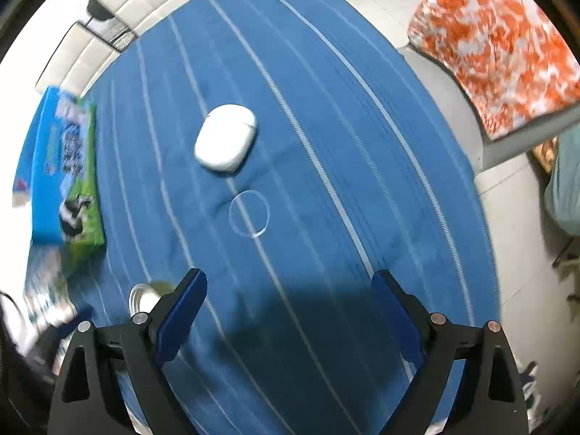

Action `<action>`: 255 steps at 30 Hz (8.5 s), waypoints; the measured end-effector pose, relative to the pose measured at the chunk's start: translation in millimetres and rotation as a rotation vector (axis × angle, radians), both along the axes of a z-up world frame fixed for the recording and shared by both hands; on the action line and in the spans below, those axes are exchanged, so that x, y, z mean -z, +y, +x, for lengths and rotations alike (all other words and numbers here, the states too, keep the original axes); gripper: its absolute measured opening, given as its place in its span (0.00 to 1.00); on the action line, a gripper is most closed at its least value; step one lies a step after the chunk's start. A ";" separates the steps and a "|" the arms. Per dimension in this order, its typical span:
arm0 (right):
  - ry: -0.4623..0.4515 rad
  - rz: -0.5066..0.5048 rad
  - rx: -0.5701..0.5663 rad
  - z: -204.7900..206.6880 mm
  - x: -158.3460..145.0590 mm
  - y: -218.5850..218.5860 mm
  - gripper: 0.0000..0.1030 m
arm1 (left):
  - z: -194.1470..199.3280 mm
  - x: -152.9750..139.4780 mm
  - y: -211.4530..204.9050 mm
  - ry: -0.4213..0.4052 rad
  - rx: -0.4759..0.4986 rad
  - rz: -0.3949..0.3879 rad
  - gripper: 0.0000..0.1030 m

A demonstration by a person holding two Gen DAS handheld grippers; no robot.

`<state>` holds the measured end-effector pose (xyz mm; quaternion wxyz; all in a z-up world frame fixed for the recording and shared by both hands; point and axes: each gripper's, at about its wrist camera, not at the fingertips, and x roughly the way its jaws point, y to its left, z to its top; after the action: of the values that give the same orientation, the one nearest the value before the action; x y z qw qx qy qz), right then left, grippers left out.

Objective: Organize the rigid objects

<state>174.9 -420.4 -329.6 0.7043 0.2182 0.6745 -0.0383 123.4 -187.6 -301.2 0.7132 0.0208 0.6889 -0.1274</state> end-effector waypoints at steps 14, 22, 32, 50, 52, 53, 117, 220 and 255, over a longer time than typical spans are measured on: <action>-0.096 -0.011 0.057 93.8 37.1 31.8 0.85 | 31.8 38.4 1.0 -0.009 -0.142 0.057 0.62; -0.057 -0.215 -0.063 113.3 36.9 55.4 0.51 | 42.6 40.4 -0.2 -0.018 -0.132 0.078 0.62; -0.008 -0.241 -0.244 50.6 34.8 66.9 0.51 | 29.6 43.6 -9.8 -0.046 -0.060 0.108 0.62; -0.179 -0.234 -0.268 12.7 -25.6 87.9 0.50 | 8.5 -12.6 0.8 -0.151 -0.041 0.073 0.60; -0.216 -0.229 -0.270 6.2 -40.1 93.6 0.50 | 6.8 -24.5 6.1 -0.171 -0.048 0.063 0.60; -0.233 -0.222 -0.268 3.2 -48.6 96.8 0.50 | 5.5 -33.9 11.7 -0.186 -0.056 0.051 0.60; 0.006 0.168 -0.334 122.3 -18.9 410.1 0.50 | 132.0 30.5 340.4 0.204 -0.352 -0.227 0.61; -0.418 -0.256 -0.352 12.1 -303.2 314.3 1.00 | -4.0 -261.2 297.4 -0.383 -0.414 0.124 1.00; -0.448 -0.271 -0.357 7.7 -313.7 307.0 1.00 | -6.6 -277.5 291.5 -0.447 -0.412 0.133 1.00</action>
<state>182.6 -113.4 -15.8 0.8536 0.0033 0.5189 0.0454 116.8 103.9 -23.6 0.8549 -0.0451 0.5115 0.0731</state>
